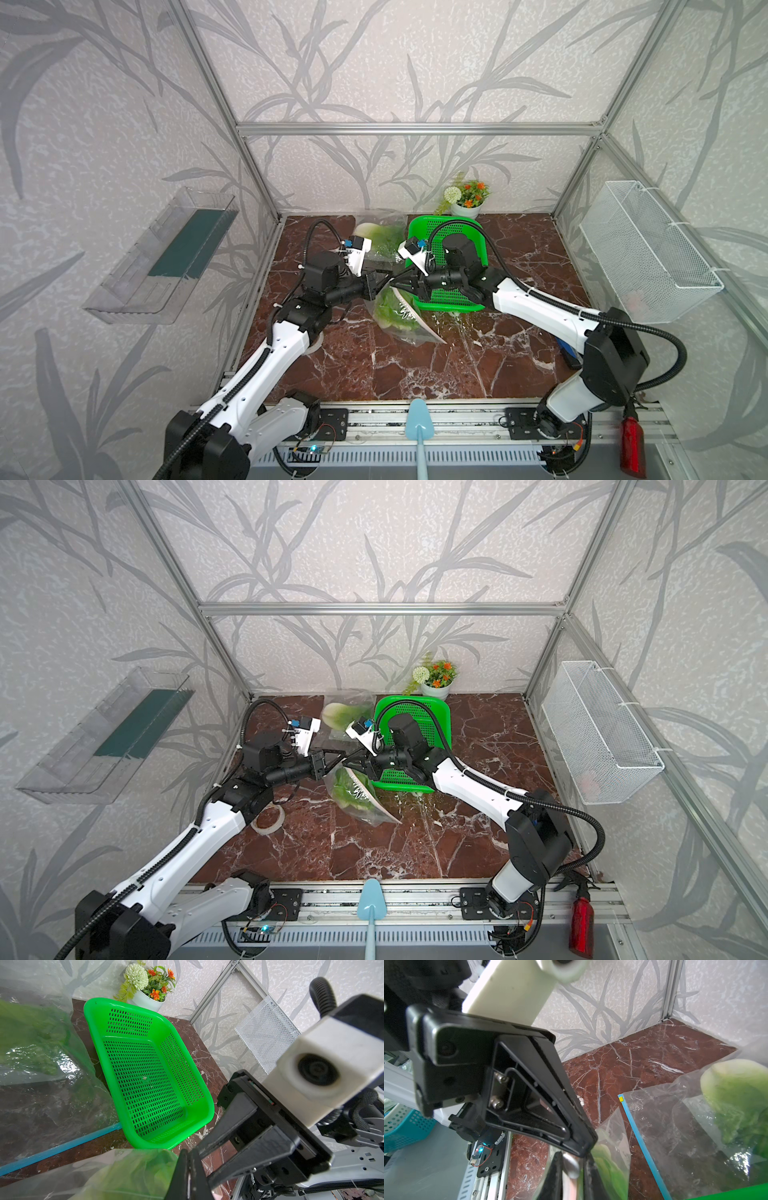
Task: Open the zip-top bag and take out the chinese cabbages
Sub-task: Unzip the zipper on the zipper food storage bag.
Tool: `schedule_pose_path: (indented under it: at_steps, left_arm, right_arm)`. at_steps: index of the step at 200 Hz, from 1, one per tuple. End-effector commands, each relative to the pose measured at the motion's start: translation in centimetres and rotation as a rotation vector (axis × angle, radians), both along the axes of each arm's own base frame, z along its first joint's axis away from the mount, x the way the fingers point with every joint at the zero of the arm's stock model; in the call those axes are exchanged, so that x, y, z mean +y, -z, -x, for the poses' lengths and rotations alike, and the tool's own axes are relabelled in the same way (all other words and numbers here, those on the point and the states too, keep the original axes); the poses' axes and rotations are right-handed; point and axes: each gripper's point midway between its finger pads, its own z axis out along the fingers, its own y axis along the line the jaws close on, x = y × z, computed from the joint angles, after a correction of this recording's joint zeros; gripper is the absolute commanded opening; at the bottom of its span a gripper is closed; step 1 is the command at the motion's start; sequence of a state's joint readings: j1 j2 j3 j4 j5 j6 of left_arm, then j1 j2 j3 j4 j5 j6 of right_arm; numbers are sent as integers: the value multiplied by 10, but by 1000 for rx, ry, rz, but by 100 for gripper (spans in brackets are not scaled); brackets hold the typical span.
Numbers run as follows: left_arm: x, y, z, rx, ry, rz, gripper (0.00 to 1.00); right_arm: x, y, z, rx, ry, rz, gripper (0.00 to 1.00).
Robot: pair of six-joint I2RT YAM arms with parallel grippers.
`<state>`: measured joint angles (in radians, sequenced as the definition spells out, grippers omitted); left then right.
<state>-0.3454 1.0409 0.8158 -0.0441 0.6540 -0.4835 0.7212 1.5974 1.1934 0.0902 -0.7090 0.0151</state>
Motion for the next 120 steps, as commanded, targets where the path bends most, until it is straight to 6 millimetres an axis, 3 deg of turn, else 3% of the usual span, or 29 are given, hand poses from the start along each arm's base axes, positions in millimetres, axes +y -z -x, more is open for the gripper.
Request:
schedule_pose_path:
  at_steps: [1,29,40,88,120]
  left_arm:
    - [3,-12,-2,-48,-16,19,0]
    - [4,-13,-3,-49,-22,21,0]
    - [5,-12,-3,-46,-28,18,0]
    - [9,-7,-5,-21,-56,-14,0]
    - [21,-12,-5,-45,-106,-87,44]
  right_arm:
    - [9,-12,7,-8,-58,-49,8]
    - [11,-13,12,11,-84,-60,6]
    - [11,-13,12,12,-81,-59,0]
    - [11,-13,11,27,-77,-39,0]
    - [10,-9,10,23,-55,17,0]
